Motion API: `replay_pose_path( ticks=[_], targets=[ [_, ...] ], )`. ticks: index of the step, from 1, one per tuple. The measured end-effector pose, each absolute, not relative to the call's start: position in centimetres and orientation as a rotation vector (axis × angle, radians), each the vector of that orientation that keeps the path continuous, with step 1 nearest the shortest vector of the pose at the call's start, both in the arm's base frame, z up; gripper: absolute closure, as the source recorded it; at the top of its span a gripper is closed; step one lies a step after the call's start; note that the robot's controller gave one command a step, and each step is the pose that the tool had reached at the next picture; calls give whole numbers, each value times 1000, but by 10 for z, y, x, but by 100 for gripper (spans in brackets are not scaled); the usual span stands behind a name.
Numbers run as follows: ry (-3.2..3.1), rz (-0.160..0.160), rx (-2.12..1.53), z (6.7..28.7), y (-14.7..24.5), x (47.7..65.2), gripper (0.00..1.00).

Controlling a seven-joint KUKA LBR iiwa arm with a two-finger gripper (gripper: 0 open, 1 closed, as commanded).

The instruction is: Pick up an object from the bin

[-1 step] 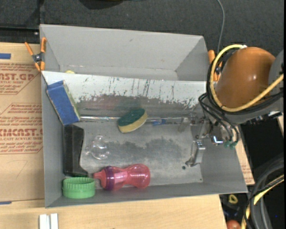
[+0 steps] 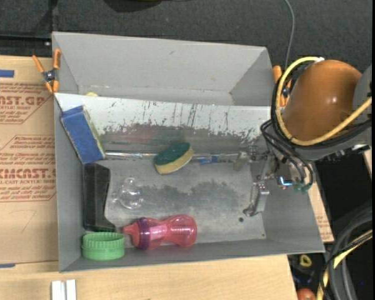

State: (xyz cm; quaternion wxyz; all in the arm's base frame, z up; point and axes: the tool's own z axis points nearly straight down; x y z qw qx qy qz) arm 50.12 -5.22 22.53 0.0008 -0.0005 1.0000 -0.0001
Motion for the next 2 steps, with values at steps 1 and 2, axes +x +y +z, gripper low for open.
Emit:
replay_pose_path(
  ticks=[1, 2],
  targets=[
    [3125, -3, -224, 71, 60, 583, 0],
    [3083, -9, -513, 145, 32, 585, 0]
  ],
)
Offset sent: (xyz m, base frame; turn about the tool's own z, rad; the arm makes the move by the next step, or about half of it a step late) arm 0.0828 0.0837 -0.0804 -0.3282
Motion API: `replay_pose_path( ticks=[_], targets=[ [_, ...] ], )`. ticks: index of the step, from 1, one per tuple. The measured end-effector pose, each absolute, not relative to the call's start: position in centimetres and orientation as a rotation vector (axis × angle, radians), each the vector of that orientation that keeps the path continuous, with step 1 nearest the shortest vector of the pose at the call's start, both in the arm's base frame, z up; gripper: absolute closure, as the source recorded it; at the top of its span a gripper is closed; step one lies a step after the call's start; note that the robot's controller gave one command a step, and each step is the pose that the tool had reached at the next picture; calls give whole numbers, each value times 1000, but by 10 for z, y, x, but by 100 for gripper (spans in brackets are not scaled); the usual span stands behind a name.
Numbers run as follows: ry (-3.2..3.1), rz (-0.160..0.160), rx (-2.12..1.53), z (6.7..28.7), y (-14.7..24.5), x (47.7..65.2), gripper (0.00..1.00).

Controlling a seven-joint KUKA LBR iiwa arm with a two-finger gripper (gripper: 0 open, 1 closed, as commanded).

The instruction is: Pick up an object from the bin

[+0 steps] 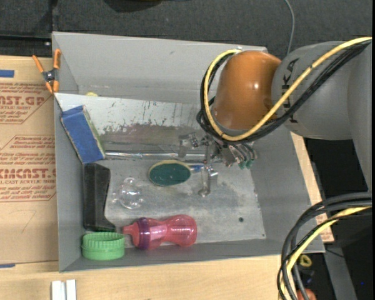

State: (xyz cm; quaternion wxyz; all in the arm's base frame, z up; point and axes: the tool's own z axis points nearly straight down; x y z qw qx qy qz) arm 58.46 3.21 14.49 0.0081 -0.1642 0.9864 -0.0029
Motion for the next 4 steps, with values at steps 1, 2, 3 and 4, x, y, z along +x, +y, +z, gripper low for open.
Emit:
replay_pose_path(
  ticks=[1, 2, 3, 4],
  targets=[
    [3131, 1, -227, 99, -3, 585, 0],
    [3077, -5, -539, 70, 52, 586, 0],
    [3131, 2, -179, 70, 43, 587, 100],
    [3131, 2, -179, 70, 43, 587, 100]
  ],
)
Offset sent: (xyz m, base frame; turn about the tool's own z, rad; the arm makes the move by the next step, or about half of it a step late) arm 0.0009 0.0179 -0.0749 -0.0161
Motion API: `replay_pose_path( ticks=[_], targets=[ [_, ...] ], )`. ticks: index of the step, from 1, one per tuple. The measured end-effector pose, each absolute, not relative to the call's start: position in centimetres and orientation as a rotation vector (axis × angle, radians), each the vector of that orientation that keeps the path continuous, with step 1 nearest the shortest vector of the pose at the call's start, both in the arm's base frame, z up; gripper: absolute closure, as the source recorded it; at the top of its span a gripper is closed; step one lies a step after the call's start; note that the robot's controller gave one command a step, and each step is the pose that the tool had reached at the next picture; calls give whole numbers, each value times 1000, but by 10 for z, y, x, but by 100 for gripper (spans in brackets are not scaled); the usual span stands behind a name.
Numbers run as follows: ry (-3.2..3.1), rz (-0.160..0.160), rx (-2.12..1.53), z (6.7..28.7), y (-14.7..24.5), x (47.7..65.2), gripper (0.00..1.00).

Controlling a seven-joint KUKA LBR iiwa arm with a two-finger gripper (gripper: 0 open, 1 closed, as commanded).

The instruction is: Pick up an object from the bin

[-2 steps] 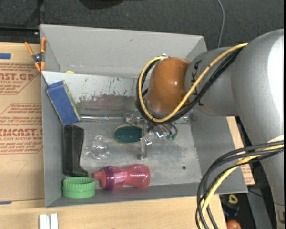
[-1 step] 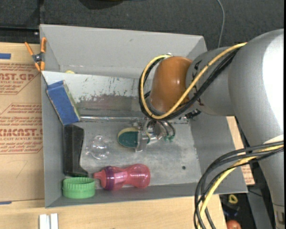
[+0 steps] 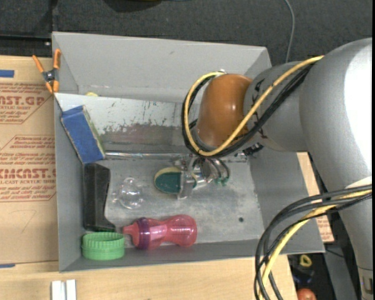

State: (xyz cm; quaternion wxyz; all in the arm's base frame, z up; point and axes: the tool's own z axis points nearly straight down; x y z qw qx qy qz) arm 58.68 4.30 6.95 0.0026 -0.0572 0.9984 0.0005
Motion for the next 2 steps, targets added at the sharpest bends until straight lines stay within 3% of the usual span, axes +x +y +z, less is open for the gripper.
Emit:
replay_pose_path(
  ticks=[2],
  targets=[
    [3137, 2, -180, 136, 43, 585, 100]
  ],
)
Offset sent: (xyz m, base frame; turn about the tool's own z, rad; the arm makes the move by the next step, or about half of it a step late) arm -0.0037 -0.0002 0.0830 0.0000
